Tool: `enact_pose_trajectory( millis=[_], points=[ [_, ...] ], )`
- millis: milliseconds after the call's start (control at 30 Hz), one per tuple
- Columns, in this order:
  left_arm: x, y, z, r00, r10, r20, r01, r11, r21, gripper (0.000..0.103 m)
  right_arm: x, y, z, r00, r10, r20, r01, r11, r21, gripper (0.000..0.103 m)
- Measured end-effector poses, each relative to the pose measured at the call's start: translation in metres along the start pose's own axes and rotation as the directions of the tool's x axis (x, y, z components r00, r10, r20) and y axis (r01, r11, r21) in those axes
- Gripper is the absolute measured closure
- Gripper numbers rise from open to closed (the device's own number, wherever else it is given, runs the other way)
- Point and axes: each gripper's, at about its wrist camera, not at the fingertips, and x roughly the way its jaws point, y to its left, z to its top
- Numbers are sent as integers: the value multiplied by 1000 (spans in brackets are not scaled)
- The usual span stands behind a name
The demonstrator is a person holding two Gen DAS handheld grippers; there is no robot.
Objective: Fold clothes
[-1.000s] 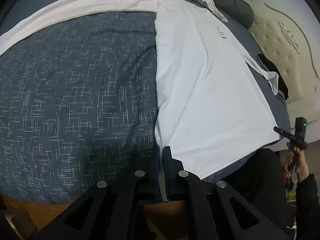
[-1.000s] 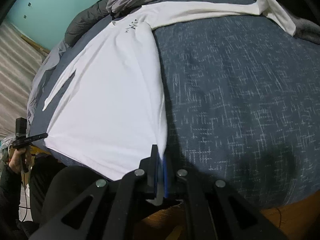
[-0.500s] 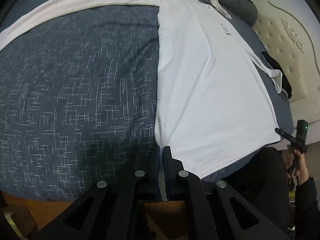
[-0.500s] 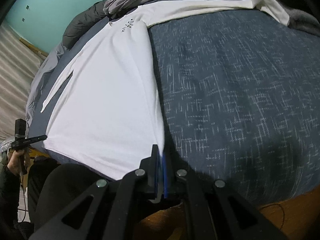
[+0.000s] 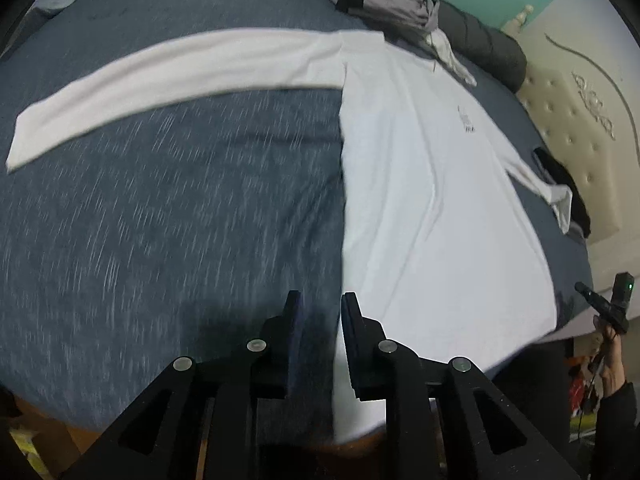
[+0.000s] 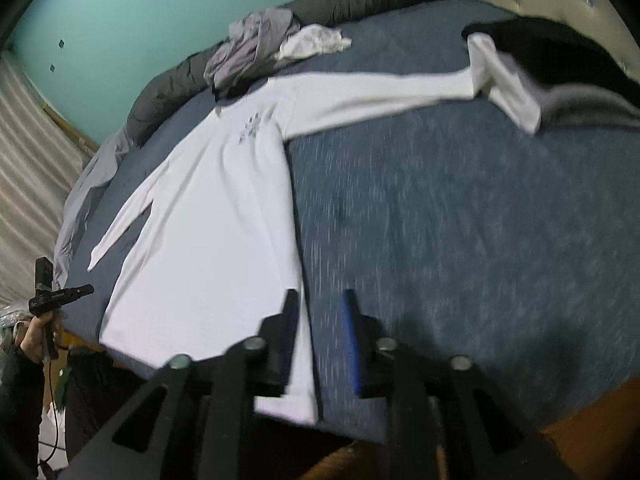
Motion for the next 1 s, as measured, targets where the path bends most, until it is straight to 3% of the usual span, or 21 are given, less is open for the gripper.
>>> enact_pose_trajectory(
  millis=[200, 300, 467, 767, 1000],
  points=[
    [14, -14, 41, 998, -29, 46, 30, 999, -11, 71, 14, 13, 45, 999, -12, 34, 12, 1000, -7, 73],
    [38, -24, 67, 998, -32, 57, 32, 999, -12, 69, 30, 22, 67, 999, 1, 45, -1, 1000, 2, 67],
    [77, -32, 100, 996, -32, 83, 34, 999, -25, 68, 74, 39, 93, 996, 57, 76, -61, 997, 46, 67],
    [137, -20, 148, 996, -2, 93, 6, 999, -47, 68, 149, 76, 104, 982, 148, 120, -157, 985, 74, 67],
    [149, -12, 165, 994, -33, 102, 38, 998, -51, 68, 185, 84, 100, 974, 203, 106, -211, 974, 80, 66]
  ],
)
